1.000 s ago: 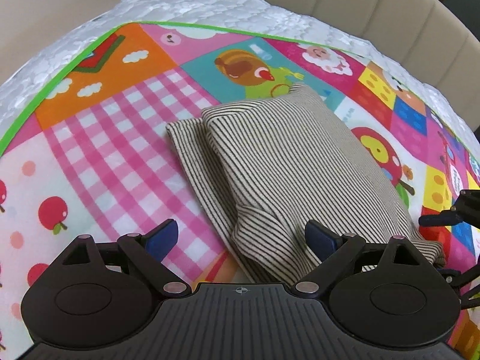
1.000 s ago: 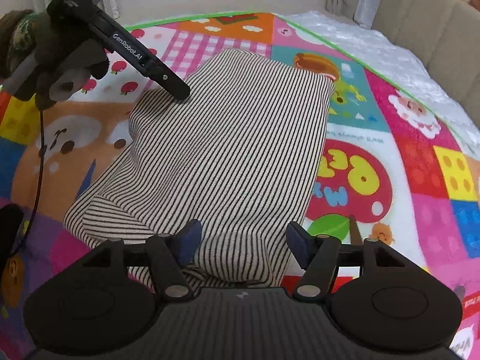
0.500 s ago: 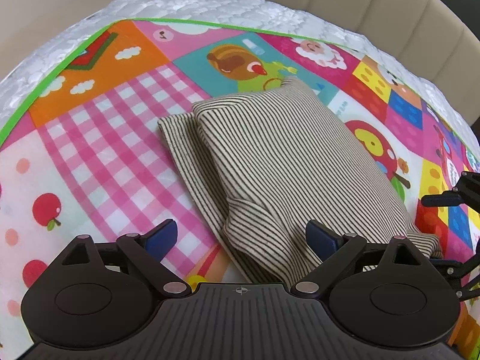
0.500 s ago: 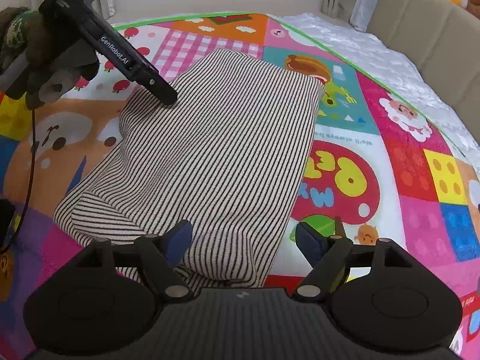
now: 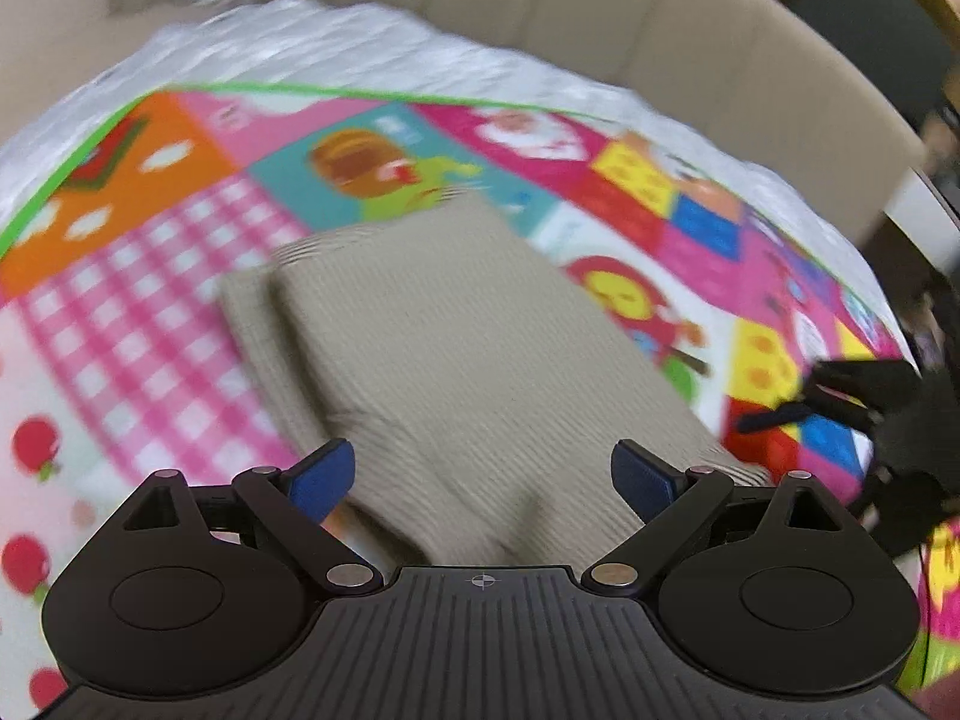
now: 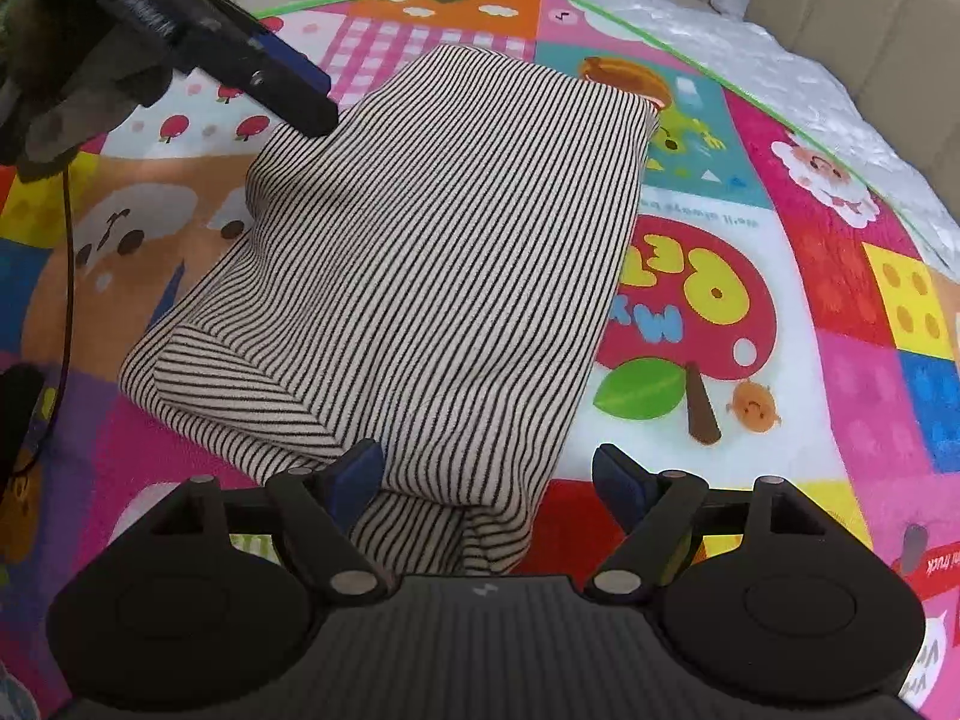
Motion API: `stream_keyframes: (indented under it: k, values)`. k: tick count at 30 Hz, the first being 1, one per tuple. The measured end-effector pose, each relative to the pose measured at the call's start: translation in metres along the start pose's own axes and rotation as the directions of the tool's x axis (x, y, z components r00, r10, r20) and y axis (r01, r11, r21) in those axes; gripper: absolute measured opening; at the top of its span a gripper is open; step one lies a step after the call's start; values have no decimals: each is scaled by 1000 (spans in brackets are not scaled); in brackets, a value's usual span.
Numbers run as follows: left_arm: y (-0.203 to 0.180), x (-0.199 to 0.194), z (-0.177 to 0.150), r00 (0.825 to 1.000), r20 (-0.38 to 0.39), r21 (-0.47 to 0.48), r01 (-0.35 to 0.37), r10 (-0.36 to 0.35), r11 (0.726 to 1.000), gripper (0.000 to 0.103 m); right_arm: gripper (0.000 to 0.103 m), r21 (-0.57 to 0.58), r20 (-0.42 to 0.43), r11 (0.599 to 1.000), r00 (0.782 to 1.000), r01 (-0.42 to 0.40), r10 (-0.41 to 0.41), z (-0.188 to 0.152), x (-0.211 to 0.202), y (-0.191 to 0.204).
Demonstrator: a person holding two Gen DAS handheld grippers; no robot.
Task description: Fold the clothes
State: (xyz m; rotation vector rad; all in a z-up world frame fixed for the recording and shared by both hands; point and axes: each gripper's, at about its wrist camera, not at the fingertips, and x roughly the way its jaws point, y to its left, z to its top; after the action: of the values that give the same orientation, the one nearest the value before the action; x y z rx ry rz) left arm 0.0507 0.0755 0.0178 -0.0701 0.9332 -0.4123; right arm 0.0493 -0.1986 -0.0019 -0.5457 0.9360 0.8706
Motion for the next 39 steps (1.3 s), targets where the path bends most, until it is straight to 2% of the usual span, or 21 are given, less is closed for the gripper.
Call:
stream_keyframes:
  k: [5, 8, 12, 17, 20, 26, 31, 32, 35, 39]
  values:
    - [-28, 5, -11, 1000, -10, 193, -20, 22, 981, 96, 78, -106, 58, 993, 997, 49, -43, 2, -10, 12]
    - [-34, 11, -20, 999, -28, 253, -36, 45, 967, 98, 78, -184, 105, 982, 994, 32, -13, 3, -18, 26]
    - [-29, 15, -23, 996, -43, 244, -63, 75, 968, 98, 78, -293, 122, 956, 992, -4, 41, -2, -17, 54]
    - [-22, 16, -24, 995, -47, 220, -72, 84, 973, 98, 84, -464, 126, 885, 992, 29, 33, -15, -5, 89]
    - [-23, 16, -24, 996, -47, 221, -65, 77, 973, 99, 85, -491, 124, 870, 992, 41, 24, -15, 0, 93]
    - [-21, 16, -26, 996, -49, 218, -60, 72, 974, 99, 85, -487, 144, 871, 990, 69, 2, -13, 1, 90]
    - [-18, 15, -27, 996, -49, 204, -63, 75, 977, 99, 70, -501, 156, 859, 987, 103, -28, -10, 4, 90]
    - [-17, 15, -27, 996, -50, 202, -63, 74, 977, 99, 67, -487, 150, 868, 988, 97, -26, -8, 5, 88]
    - [-17, 13, -27, 996, -51, 207, -55, 67, 977, 99, 61, -375, 120, 926, 993, 43, 3, 2, 3, 76]
    - [-18, 4, -25, 998, -63, 258, -4, 21, 966, 99, 57, -168, 90, 984, 993, -54, 70, 18, 1, 51]
